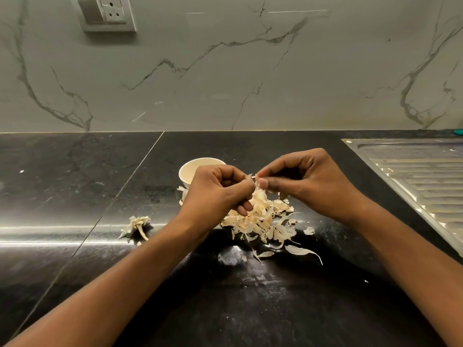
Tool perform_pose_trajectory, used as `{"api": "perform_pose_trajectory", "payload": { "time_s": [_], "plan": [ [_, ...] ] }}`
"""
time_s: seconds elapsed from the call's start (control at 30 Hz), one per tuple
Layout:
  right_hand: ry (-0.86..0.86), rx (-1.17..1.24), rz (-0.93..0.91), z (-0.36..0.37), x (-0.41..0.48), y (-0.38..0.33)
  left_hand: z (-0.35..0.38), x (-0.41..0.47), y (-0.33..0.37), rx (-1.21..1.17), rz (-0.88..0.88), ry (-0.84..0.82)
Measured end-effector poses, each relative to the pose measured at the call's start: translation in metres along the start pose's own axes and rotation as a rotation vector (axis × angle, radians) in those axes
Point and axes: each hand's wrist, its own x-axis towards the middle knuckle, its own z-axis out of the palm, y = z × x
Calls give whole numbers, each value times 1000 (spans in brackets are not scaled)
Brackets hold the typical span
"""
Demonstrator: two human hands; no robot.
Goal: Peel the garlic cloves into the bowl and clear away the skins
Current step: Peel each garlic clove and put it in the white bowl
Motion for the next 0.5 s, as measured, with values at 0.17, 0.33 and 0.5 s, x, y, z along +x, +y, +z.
{"api": "perform_pose_trajectory", "payload": {
  "time_s": [0.17,0.33,0.5],
  "plan": [
    [14,46,48,-1,2,3,0,-1,1,4,88,26],
    [41,93,76,2,4,5,0,0,-3,-24,144,56],
    [37,113,114,1,3,4,2,0,-7,45,191,92]
  ]
}}
